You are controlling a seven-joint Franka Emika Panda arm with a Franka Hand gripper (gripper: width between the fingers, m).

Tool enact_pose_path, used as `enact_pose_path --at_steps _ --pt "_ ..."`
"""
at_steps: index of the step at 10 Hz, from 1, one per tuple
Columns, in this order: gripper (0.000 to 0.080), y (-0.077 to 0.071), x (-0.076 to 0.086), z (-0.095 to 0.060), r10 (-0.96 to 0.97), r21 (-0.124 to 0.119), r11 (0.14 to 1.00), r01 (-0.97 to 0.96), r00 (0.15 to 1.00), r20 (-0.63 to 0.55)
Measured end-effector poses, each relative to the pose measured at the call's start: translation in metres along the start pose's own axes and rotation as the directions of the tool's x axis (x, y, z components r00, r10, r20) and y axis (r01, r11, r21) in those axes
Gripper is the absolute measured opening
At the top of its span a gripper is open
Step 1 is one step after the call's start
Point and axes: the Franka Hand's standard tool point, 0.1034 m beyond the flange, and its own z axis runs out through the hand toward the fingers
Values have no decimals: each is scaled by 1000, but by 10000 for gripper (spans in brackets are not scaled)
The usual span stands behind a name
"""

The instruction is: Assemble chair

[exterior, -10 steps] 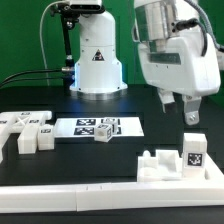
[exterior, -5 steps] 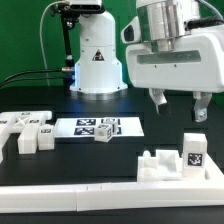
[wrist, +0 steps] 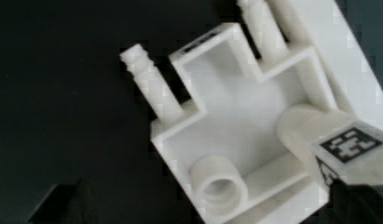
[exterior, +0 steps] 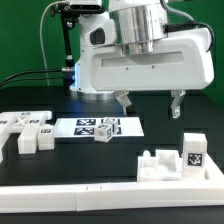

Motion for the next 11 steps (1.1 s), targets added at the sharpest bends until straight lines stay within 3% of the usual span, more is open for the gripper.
enact_pose_path --at_steps 4,7,8,9,11 --pt "649 6 2 1 -159 -3 987 159 987 4" --pt "649 52 8 6 -182 -54 981 185 981 61" --pt "649 57 18 3 -174 -52 983 175 985 21" --pt "649 59 20 4 -173 -47 984 172 985 -22" --pt "649 59 16 6 -176 -49 983 175 984 -3"
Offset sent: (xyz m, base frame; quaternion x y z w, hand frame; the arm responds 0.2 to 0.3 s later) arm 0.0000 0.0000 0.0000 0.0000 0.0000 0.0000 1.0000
